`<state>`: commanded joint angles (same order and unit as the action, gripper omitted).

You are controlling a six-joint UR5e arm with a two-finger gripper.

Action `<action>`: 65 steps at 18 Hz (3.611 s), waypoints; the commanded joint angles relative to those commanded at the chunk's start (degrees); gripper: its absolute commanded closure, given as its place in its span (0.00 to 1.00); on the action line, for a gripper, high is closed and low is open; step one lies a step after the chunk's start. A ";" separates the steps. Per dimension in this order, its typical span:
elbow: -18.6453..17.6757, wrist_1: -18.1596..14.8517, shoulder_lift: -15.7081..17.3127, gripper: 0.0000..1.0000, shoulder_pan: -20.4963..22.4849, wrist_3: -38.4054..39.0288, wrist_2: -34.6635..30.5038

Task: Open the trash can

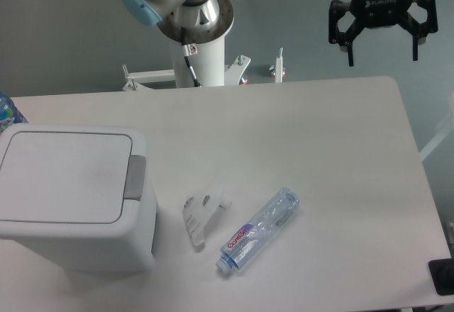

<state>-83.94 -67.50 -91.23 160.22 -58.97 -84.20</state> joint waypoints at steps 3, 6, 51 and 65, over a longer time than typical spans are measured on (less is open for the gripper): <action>0.09 -0.09 0.00 0.00 -0.35 -0.09 -0.44; 0.00 0.00 -0.09 0.00 -0.35 0.26 -0.18; -2.90 5.36 -9.32 0.00 -24.52 55.72 20.74; -4.31 7.47 -9.58 0.00 -25.49 55.63 20.57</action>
<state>-88.24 -60.03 -100.81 134.74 -3.34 -63.63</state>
